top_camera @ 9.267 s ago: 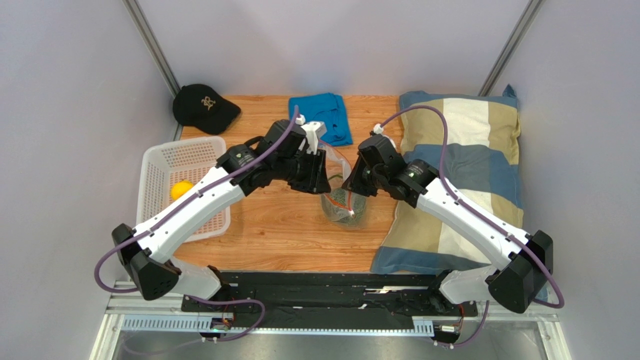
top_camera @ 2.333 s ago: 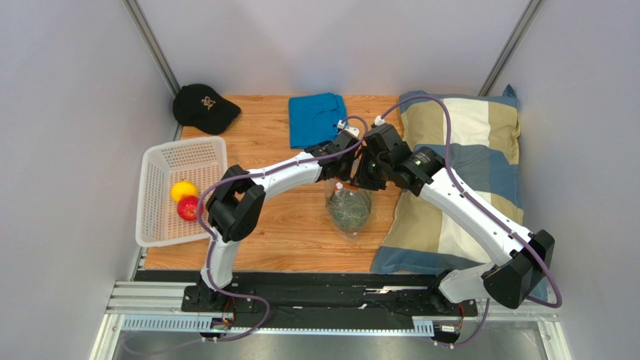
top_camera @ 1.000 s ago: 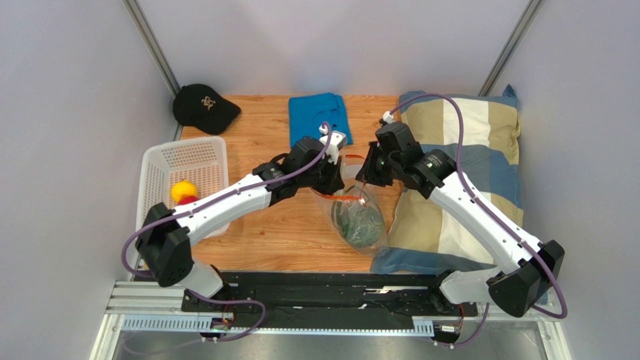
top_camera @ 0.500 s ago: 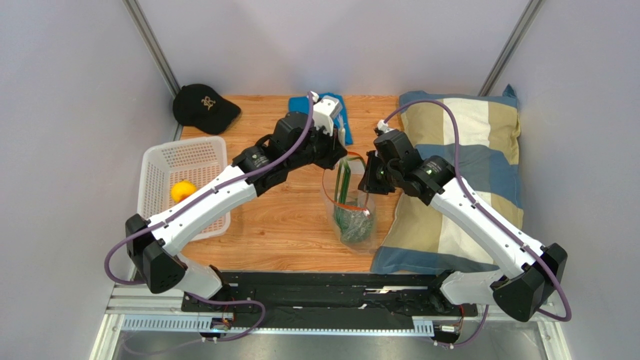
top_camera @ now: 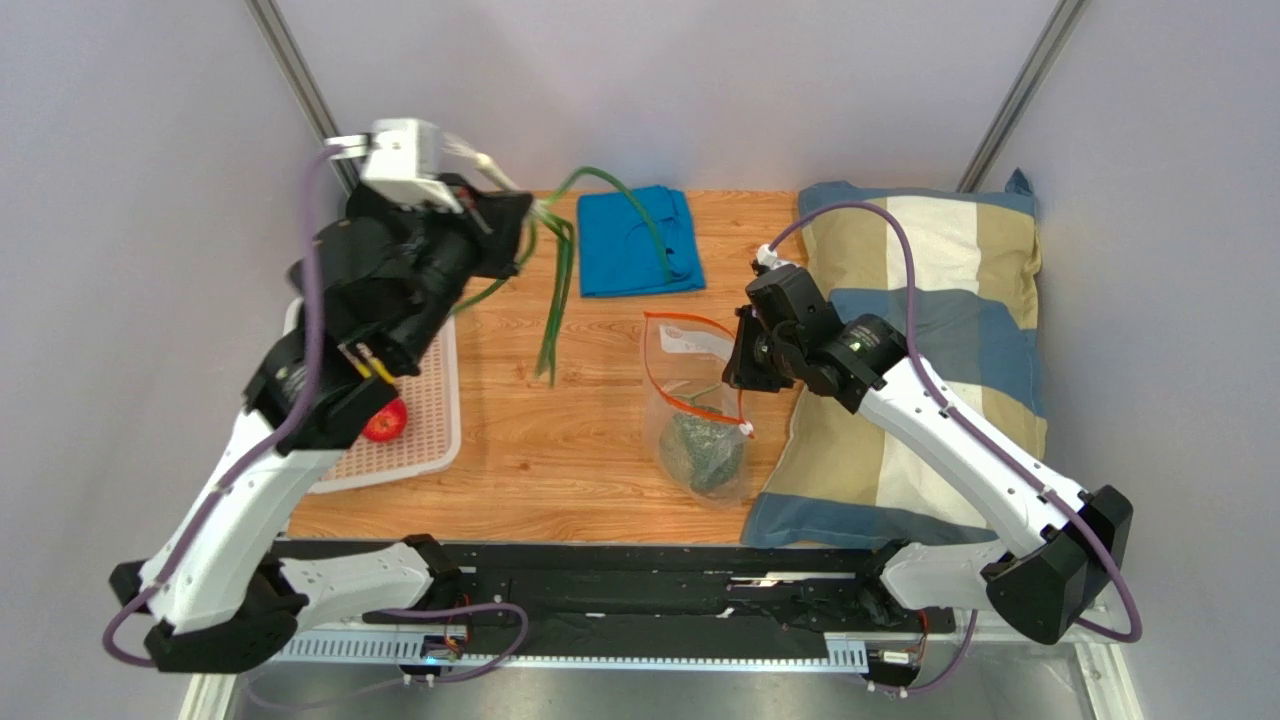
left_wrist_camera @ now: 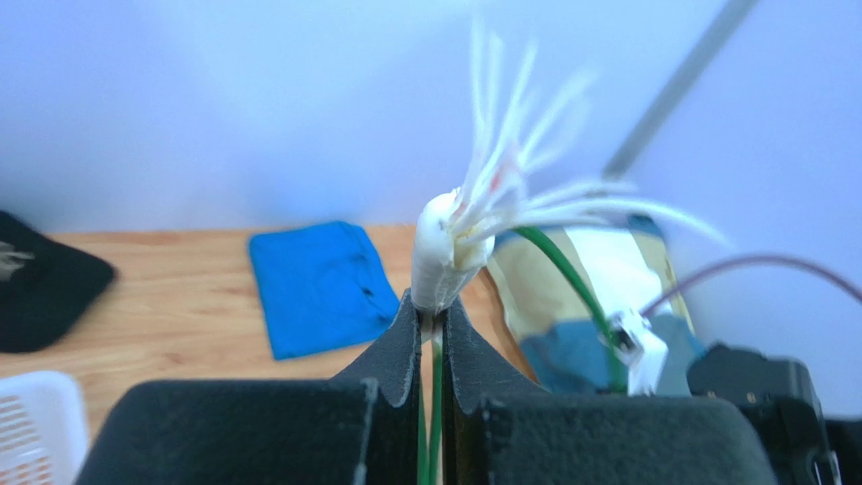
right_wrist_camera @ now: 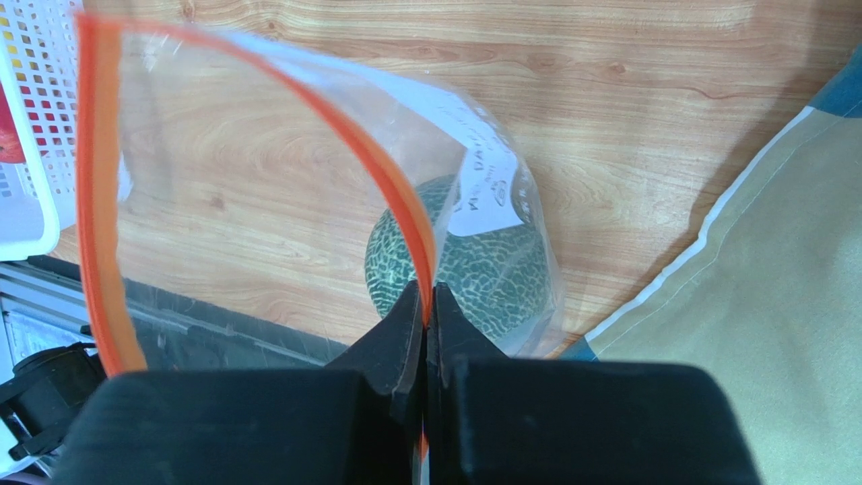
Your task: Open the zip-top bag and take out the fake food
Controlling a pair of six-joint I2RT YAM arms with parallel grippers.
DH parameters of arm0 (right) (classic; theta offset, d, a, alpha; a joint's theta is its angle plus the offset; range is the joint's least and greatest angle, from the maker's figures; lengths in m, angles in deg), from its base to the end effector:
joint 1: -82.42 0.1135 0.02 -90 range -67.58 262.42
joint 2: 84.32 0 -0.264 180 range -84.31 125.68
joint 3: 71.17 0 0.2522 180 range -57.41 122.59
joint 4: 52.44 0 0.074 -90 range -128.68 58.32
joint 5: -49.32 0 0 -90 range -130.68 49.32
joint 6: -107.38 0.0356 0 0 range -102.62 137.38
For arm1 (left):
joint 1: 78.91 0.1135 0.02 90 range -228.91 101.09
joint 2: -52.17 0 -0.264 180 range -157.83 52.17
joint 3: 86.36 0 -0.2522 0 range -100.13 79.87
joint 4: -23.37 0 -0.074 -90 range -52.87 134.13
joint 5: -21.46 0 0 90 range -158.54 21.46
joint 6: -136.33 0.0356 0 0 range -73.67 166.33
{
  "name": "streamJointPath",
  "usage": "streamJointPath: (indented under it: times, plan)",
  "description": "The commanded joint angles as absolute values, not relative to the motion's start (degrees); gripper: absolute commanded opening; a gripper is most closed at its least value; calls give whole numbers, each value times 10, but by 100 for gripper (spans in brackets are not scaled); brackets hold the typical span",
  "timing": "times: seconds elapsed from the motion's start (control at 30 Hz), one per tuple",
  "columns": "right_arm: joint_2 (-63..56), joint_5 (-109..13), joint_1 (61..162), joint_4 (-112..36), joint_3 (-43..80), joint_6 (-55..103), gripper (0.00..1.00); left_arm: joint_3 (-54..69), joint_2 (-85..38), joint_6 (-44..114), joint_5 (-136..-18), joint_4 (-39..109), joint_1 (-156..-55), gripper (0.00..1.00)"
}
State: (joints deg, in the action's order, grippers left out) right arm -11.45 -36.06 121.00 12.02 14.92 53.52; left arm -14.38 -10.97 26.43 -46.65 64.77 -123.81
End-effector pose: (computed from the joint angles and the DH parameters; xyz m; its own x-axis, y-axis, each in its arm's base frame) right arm 0.2021 0.1576 0.3381 -0.8356 0.0854 -0.5426 -0.1106 0.9414 0.3185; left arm 0.1413 -0.1221 0.5335 -0.0928 -0.3534 -0.9309 0.3826 0.8504 -0.3610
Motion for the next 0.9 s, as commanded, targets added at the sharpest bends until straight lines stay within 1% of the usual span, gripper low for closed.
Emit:
streamJointPath:
  times: [0.0,0.03,0.07,0.13,0.17,0.23,0.27,0.33,0.37,0.4,0.43,0.47,0.5,0.67,0.77,0.8,0.87]
  plan:
    - [-129,-350,1211,122,155,525,0,-158,-91,315,-352,672,-1213,0]
    - [-129,-351,1211,122,154,524,0,-156,-87,293,-337,688,-1171,0]
    - [-133,-354,1211,124,153,523,0,-150,-84,275,-348,723,-1141,0]
    - [-139,-356,1211,126,148,519,0,-132,-69,256,-384,741,-1081,0]
    - [-146,-356,1211,126,147,518,0,-103,-62,253,-387,743,-1040,0]
    - [-152,-353,1211,126,142,514,0,-69,-43,254,-394,734,-998,0]
    - [-155,-353,1211,126,140,510,0,-31,-36,258,-396,717,-958,0]
    - [-160,-351,1210,126,141,504,0,5,-25,242,-410,702,-917,0]
    - [-160,-350,1210,126,145,499,0,43,-23,234,-423,680,-891,0]
    - [-159,-351,1210,126,147,496,0,60,-25,214,-446,669,-842,0]
    - [-158,-349,1210,127,150,493,0,79,-29,210,-503,654,-816,0]
    - [-158,-348,1209,127,154,490,0,108,-35,207,-526,626,-795,0]
    - [-154,-349,1209,127,160,485,0,120,-49,206,-542,614,-762,0]
    - [-143,-355,1202,127,175,474,0,147,-122,207,-585,590,-673,0]
    - [-140,-355,1198,127,178,468,0,151,-193,218,-682,555,-616,0]
    - [-138,-353,1194,127,179,467,0,147,-234,211,-740,557,-604,0]
    - [-133,-352,1191,125,182,465,0,130,-274,200,-758,578,-589,0]
